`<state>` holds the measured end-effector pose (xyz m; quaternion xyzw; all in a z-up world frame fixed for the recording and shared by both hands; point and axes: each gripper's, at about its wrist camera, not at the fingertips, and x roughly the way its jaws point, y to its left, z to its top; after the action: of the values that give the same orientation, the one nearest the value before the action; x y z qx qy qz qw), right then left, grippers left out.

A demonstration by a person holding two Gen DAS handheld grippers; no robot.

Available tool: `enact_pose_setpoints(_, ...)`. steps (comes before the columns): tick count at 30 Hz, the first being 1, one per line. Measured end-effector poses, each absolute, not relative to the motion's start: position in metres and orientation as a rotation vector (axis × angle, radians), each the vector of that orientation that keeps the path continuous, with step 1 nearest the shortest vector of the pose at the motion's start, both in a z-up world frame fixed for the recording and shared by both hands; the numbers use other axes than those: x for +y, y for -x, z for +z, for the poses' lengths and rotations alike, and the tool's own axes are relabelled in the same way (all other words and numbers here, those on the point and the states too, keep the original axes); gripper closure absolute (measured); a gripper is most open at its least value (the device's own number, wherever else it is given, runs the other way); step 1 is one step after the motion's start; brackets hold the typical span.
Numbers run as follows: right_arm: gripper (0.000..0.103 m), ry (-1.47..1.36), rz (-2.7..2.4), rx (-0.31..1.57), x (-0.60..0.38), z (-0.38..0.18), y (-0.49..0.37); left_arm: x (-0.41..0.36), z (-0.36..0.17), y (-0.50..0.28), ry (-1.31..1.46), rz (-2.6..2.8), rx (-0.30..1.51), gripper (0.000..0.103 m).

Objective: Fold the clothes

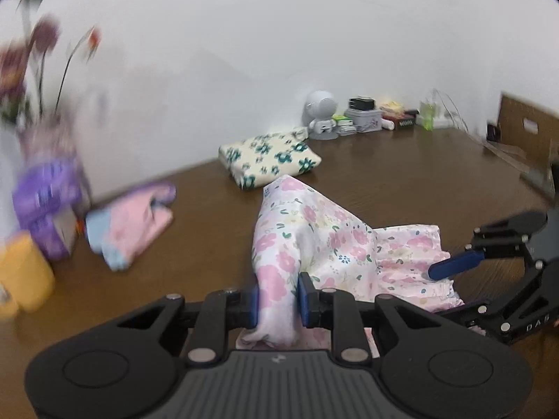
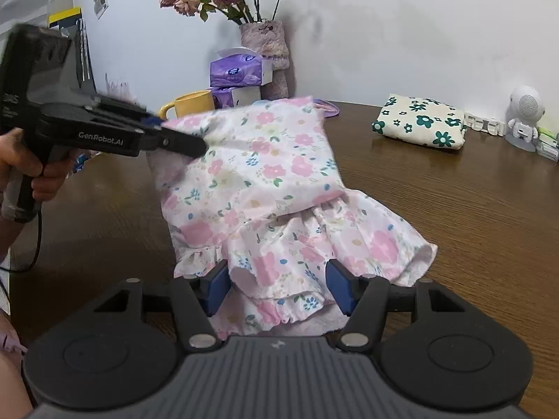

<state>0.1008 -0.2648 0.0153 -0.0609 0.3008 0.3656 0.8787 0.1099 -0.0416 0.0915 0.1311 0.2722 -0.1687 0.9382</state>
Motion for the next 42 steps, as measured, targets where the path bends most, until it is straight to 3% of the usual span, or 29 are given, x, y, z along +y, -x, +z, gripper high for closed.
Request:
enact_pose_setpoints(4,0.053,0.132,0.748,0.662,-0.254,0.007,-0.105,-0.078,0.097,-0.088,-0.456,-0.383,0.444,0.083)
enact_pose_setpoints(9,0.054,0.119,0.733,0.664,-0.253,0.004,-0.105,-0.124,0.081,-0.050,-0.679,-0.421,0.322,0.083)
enact_pose_setpoints(13,0.052,0.063,0.765,0.643,-0.271,0.013,-0.100,-0.139,0.070,-0.041,-0.730,-0.421,0.294,0.083)
enact_pose_setpoints(19,0.043,0.044,0.689,0.585,-0.308,0.031,-0.096,-0.146,0.055,-0.029,-0.822,-0.451,0.224,0.083)
enact_pose_setpoints(28,0.043,-0.136,0.593,0.522,-0.365,0.045,-0.103,-0.167,0.022,-0.004,-1.013,-0.631,0.230,0.075)
enact_pose_setpoints(30,0.043,-0.143,0.587,0.514,-0.369,0.050,-0.107,-0.168,0.020,-0.004,-1.014,-0.668,0.246,0.073)
enact_pose_setpoints(35,0.043,-0.136,0.616,0.537,-0.357,0.058,-0.131,-0.167,0.029,-0.006,-0.951,-0.748,0.292,0.054)
enact_pose_setpoints(42,0.043,-0.097,0.653,0.671,-0.329,0.054,-0.184,-0.120,0.072,-0.019,-0.531,-0.787,0.385,0.043)
